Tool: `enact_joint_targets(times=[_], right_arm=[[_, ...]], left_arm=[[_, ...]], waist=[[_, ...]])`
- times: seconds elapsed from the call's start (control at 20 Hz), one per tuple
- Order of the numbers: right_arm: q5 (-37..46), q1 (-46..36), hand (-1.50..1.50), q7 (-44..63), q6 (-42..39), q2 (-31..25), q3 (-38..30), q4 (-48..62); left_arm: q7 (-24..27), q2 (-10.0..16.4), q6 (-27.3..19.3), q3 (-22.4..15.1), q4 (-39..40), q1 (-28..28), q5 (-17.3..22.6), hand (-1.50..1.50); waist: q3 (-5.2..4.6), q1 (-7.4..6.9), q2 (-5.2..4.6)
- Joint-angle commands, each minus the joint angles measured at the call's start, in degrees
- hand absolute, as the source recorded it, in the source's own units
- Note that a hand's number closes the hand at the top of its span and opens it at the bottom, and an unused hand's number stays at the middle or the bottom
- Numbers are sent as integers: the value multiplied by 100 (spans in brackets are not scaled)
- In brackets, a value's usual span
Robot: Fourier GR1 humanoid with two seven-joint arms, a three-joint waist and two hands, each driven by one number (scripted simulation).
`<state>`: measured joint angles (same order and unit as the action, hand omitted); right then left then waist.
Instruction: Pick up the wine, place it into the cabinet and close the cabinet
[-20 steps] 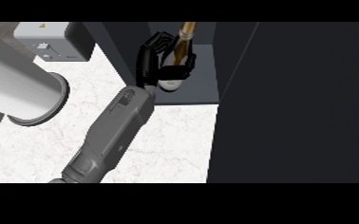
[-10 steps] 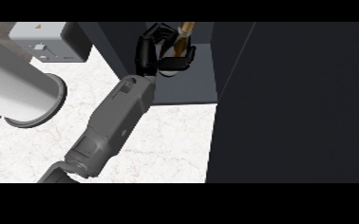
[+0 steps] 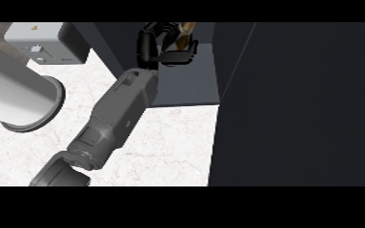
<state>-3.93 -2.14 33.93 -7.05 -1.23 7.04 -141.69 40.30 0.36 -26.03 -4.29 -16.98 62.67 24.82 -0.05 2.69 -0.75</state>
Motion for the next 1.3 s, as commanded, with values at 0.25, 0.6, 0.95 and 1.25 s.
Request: enact_joint_targets(times=[0.25,0.6,0.95,1.25], right_arm=[[-540,180,-150,236,-65,-69,-174,-483],[-171,-409,-150,398,123,45,-2,-171],[-204,-128,-150,14,-149,2,27,-44],[-302,-104,-150,271,-97,-18,-28,-367]], left_arm=[[-100,20,305,655,424,299,475,150],[215,42,598,781,771,215,443,150],[253,132,462,804,989,293,351,150],[183,238,269,713,1166,338,166,-150]], waist=[[5,19,-5],[-4,36,-48],[1,59,-49],[1,119,-55]])
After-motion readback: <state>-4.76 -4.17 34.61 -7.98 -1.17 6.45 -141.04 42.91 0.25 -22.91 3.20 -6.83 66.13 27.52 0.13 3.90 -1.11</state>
